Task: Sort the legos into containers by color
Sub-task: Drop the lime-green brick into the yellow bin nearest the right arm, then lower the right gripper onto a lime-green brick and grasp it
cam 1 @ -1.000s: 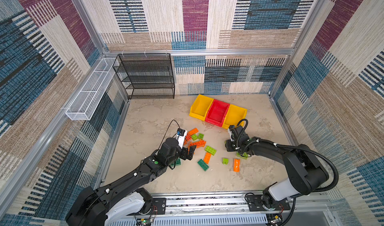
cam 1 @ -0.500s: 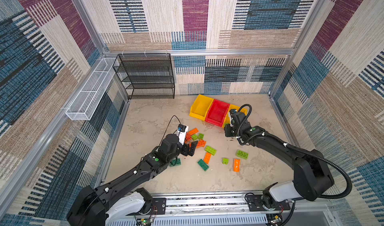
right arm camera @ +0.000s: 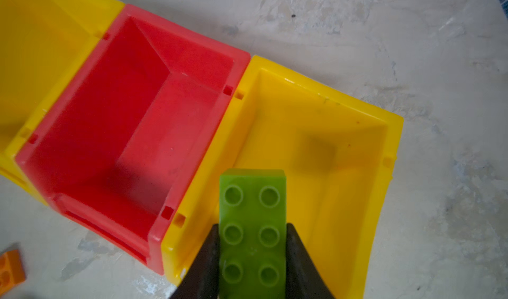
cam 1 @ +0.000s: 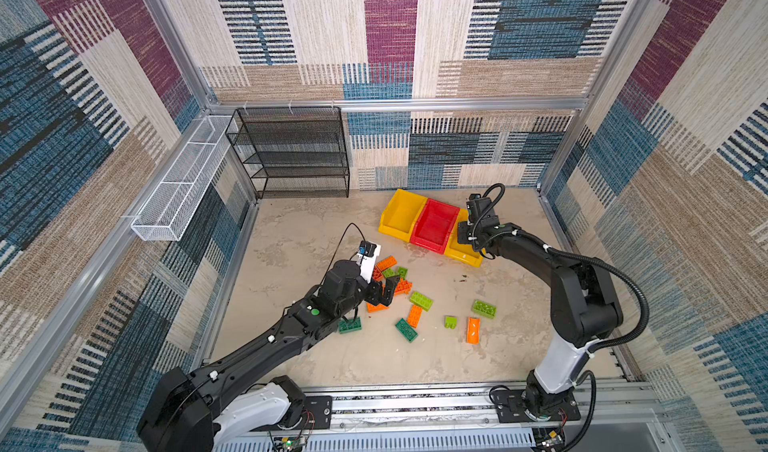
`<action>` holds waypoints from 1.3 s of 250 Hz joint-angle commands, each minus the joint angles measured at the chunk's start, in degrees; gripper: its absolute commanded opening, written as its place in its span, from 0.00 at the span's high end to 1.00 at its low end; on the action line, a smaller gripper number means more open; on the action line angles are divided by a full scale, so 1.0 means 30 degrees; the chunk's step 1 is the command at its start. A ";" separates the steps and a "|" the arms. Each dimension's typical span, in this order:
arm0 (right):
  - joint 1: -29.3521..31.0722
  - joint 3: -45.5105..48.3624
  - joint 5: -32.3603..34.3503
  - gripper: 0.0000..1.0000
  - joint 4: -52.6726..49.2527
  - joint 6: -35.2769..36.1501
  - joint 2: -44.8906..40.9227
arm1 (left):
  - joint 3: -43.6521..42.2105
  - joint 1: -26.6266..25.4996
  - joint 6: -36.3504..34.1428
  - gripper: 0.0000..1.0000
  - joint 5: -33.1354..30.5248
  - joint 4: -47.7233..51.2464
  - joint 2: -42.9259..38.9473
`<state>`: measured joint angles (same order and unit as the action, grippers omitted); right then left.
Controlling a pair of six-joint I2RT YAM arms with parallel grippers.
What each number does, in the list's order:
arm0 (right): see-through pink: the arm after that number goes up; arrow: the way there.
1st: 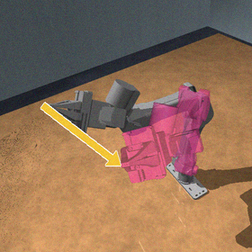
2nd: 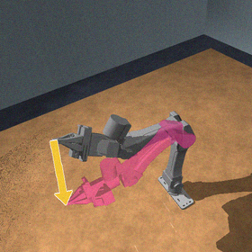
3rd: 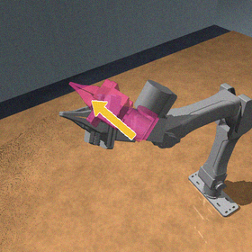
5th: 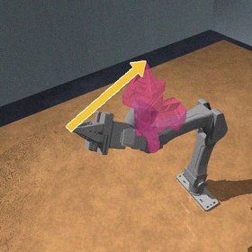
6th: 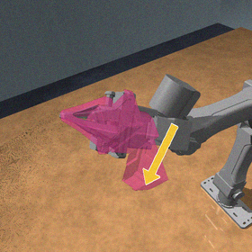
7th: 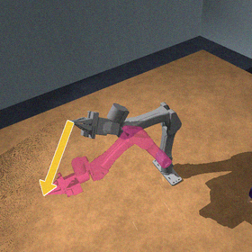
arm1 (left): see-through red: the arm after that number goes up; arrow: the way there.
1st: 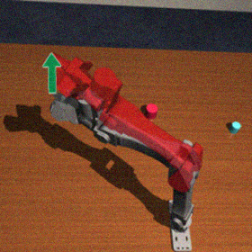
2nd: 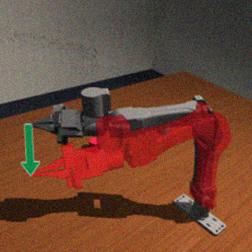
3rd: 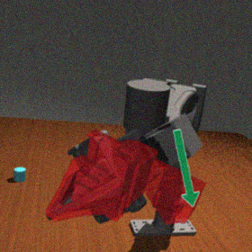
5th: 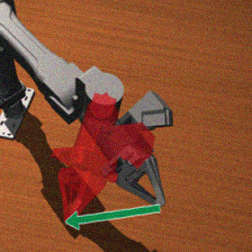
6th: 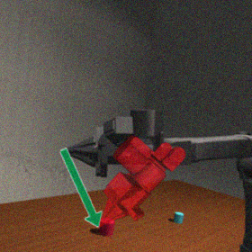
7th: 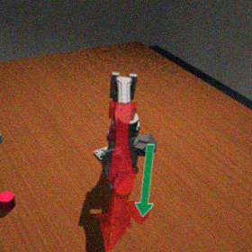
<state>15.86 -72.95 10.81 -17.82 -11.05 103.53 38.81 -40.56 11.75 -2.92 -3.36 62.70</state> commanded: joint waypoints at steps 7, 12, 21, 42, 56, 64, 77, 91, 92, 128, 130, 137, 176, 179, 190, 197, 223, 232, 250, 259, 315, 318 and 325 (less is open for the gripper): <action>-0.0549 -0.0553 -0.0636 0.71 0.0944 0.0365 0.0919 | 0.0277 0.0014 -0.0433 0.01 -0.0420 0.0135 0.0179; -0.0618 -0.0639 -0.0734 0.68 0.0949 0.0398 0.1033 | 0.0310 0.0020 -0.0430 0.01 -0.0448 0.0124 0.0220; -0.0702 -0.0805 -0.0821 0.62 0.0935 0.0488 0.1195 | 0.0365 0.0028 -0.0402 0.01 -0.0463 0.0132 0.0253; -0.0689 -0.0842 -0.0935 0.45 0.0987 0.0593 0.0933 | 0.0511 0.0041 -0.0320 0.01 -0.0464 0.0324 0.0275; -0.0686 -0.0513 -0.0993 0.37 0.1125 0.0440 0.0199 | 0.0526 0.0008 -0.0212 0.01 -0.0438 0.0403 0.0203; -0.0686 -0.0278 -0.1036 0.34 0.1030 0.0331 -0.0261 | 0.0486 0.0016 -0.0117 0.01 -0.0452 0.0441 0.0124; -0.0659 0.0046 -0.1027 0.31 0.0642 0.0107 -0.1050 | 0.0326 0.0013 0.0102 0.01 -0.0457 0.0411 -0.0059; -0.0603 0.0695 -0.1002 0.26 0.0283 -0.0162 -0.2056 | 0.0060 0.0027 0.0464 0.01 -0.0730 0.0358 -0.0279; -0.0600 0.0757 -0.0999 0.25 0.0256 -0.0188 -0.2125 | 0.0037 0.0020 0.0500 0.01 -0.0728 0.0357 -0.0291; 0.0083 0.3541 -0.0130 0.24 -0.1128 -0.1502 -0.5458 | -0.0377 0.0013 0.1011 0.01 -0.0206 0.0751 -0.0948; 0.0094 0.3630 -0.0094 0.24 -0.1167 -0.1561 -0.5540 | -0.0392 0.0020 0.1051 0.01 -0.0164 0.0756 -0.0992; 0.0267 0.4361 0.0013 0.23 -0.1519 -0.2059 -0.6374 | -0.0544 -0.0014 0.1169 0.01 0.0006 0.0763 -0.1202; 0.1296 0.8150 0.0254 0.22 -0.2786 -0.4444 -0.9799 | -0.1788 -0.0214 0.1932 0.01 0.0610 0.0117 -0.2503; 0.1373 0.8448 0.0332 0.22 -0.2946 -0.4721 -1.0050 | -0.1889 -0.0246 0.1982 0.01 0.0693 0.0096 -0.2600; 0.1485 0.9243 0.0362 0.22 -0.3376 -0.5504 -1.0712 | -0.2173 -0.0334 0.2128 0.01 0.0844 -0.0013 -0.2862; 0.1589 0.9695 0.0254 0.22 -0.3552 -0.5965 -1.1070 | -0.2324 -0.0385 0.2170 0.01 0.0942 -0.0070 -0.2993; 0.1715 1.0828 0.0116 0.22 -0.4429 -0.7691 -1.1741 | -0.2728 -0.0533 0.2317 0.01 0.1142 -0.0127 -0.3367; 0.1737 1.1004 0.0098 0.22 -0.4764 -0.8044 -1.1694 | -0.2846 -0.0554 0.2354 0.01 0.1202 -0.0173 -0.3485; 0.1848 1.1161 0.0259 0.22 -0.5501 -0.8652 -1.1440 | -0.3036 -0.0631 0.2379 0.01 0.1230 -0.0316 -0.3667; 0.1946 1.1312 0.0071 0.21 -0.5543 -0.8786 -1.1367 | -0.3146 -0.0650 0.2370 0.01 0.1242 -0.0407 -0.3752; 0.2236 1.2562 -0.0611 0.18 -0.5120 -1.0009 -1.1580 | -0.3466 -0.0643 0.2324 0.01 0.1230 -0.0523 -0.3993; 0.2257 1.2604 -0.0654 0.18 -0.5091 -1.0040 -1.1611 | -0.3490 -0.0659 0.2321 0.01 0.1228 -0.0522 -0.3969; 0.2271 1.2760 -0.0759 0.17 -0.5052 -1.0114 -1.1655 | -0.3529 -0.0661 0.2313 0.01 0.1227 -0.0542 -0.3967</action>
<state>22.48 -35.94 9.52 -32.91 -38.06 69.14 28.82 -42.52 18.00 0.36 -3.07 50.98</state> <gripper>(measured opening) 0.822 0.992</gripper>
